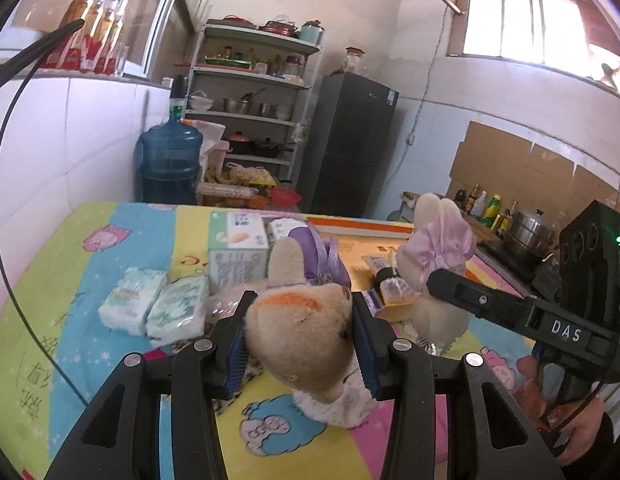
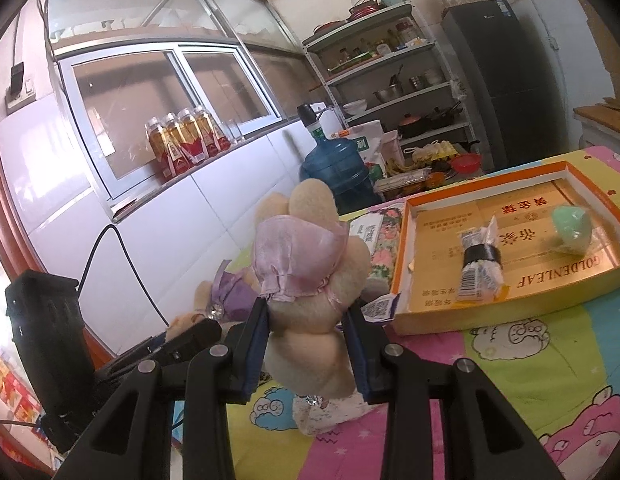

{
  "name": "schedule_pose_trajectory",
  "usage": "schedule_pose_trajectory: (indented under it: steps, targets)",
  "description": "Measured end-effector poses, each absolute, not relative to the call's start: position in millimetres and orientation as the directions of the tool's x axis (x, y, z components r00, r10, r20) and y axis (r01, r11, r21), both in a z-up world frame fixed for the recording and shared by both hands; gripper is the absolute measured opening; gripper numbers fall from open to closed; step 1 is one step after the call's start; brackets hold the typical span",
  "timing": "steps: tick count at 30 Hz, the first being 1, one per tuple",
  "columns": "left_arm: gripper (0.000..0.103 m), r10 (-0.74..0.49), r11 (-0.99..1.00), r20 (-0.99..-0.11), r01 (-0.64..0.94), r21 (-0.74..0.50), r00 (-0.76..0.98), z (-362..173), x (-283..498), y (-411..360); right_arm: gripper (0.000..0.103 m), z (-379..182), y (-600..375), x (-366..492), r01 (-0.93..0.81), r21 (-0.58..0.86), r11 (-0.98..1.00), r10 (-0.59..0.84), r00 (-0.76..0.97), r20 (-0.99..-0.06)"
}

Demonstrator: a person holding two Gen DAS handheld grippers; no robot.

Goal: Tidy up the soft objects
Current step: 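Carry the bear and bunny into the orange box and release both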

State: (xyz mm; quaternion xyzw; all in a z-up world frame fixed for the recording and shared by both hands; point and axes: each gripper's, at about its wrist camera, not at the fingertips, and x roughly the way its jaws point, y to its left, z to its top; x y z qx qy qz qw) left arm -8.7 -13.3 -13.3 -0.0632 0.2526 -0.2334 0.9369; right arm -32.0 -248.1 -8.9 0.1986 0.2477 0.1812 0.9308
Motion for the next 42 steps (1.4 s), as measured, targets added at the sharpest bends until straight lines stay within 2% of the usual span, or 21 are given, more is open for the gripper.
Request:
schedule_pose_trajectory:
  steps: [16, 28, 42]
  targets:
    - [0.047, -0.522, 0.852, -0.429, 0.469, -0.232, 0.737, 3, 15, -85, 0.037, -6, -318, -21, -0.14, 0.485, 0.863, 0.351, 0.857, -0.377]
    - [0.047, -0.504, 0.864, -0.428, 0.442, -0.243, 0.75, 3, 43, -126, 0.037, -12, -372, -4, -0.082, 0.5, 0.862, 0.304, 0.873, -0.381]
    - [0.047, -0.45, 0.891, -0.502, 0.407, -0.201, 0.738, -15, 80, -174, 0.037, -23, -405, 25, -0.049, 0.486, 0.873, 0.277, 0.869, -0.41]
